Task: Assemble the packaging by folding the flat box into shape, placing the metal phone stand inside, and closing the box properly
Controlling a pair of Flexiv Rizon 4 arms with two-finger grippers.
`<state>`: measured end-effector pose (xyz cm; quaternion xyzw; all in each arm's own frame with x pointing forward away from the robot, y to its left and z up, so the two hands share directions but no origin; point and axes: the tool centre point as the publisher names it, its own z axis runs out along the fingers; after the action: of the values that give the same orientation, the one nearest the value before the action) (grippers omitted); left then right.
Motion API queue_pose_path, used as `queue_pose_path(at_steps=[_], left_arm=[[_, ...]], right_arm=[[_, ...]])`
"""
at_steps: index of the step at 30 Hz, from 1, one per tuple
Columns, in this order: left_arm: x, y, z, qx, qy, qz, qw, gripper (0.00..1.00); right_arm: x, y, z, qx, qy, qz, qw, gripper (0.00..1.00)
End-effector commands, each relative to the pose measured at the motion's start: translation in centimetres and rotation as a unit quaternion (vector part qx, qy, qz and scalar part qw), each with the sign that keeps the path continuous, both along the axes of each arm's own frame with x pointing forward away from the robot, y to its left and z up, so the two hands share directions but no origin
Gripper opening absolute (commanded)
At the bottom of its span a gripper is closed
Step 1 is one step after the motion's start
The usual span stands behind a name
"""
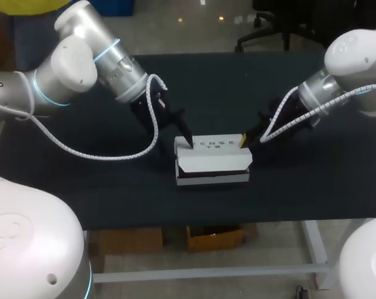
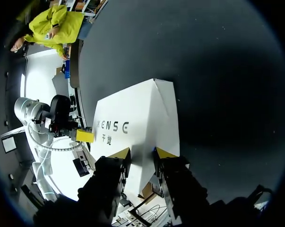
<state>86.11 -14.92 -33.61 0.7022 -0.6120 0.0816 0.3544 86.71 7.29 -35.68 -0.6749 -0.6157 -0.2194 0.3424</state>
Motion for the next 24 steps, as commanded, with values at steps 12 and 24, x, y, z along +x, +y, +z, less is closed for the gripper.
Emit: queue_pose_path(at_steps=[12,24], left_arm=[[1.1,-0.4,0.4,-0.007,0.033,0.003,0.999,0.61],[1.7,0.1,0.7,-0.008,0.064,0.013,0.998,0.62]], right_arm=[[0.9,0.3,0.3,0.003,0.018,0.005,1.0,0.29],[1.5,0.2,0.5,0.011,0.035,0.005,0.999,0.29]])
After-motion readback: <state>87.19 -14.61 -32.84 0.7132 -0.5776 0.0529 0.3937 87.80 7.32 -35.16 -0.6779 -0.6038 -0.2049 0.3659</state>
